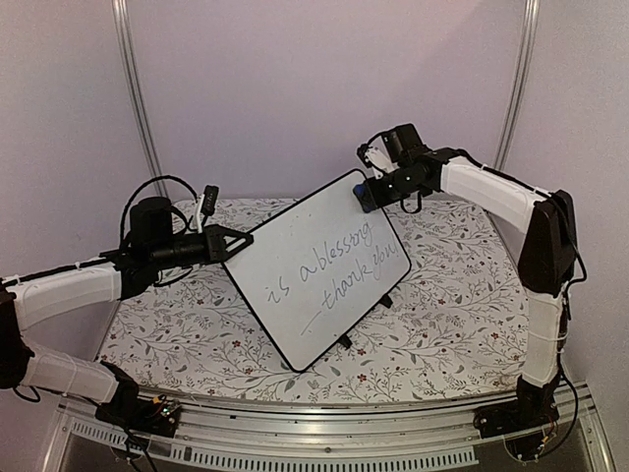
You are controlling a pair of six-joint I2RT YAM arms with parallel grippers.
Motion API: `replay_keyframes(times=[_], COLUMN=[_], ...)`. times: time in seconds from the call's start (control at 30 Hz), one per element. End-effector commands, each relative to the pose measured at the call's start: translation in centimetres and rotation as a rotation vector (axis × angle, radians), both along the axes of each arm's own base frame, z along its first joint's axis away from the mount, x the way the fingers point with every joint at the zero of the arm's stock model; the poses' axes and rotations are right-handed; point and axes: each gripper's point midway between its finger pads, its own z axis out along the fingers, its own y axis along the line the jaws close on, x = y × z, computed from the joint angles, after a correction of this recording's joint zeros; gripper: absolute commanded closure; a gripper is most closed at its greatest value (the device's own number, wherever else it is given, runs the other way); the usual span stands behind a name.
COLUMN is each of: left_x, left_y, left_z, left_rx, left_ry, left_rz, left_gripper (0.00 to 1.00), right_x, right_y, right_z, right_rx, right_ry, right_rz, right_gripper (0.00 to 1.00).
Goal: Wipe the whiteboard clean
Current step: Erase the whiteboard on the whiteboard stand.
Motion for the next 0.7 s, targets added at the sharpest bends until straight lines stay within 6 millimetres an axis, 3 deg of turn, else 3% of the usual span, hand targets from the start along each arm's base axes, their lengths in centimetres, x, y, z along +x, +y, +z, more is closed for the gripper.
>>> replay_keyframes(times=[0.0, 0.1, 0.67], left_x=[-3.8, -3.8, -3.9], left_y=[-3.3, -3.2, -3.2], left_z=[3.5, 3.6, 3.8], left_rx=[-0.05, -0.049, -0.053], left_ry=[-0.145, -0.147, -0.153], left_rz=[-0.24, -0.238, -0.24], left_gripper=[1.0, 1.0, 1.0], right_x=[1.5, 1.2, -5.0], right_y=[1.7, 2.8, 10.7], right_z=[-0.1, -0.1, -0.8], right_rx=[0.032, 0.045, 0.009], right_ry=[-0.013, -0.016, -0.042], right_rz=[0.007, 0.037, 0.244], right_gripper=[1.0, 1.0, 1.0])
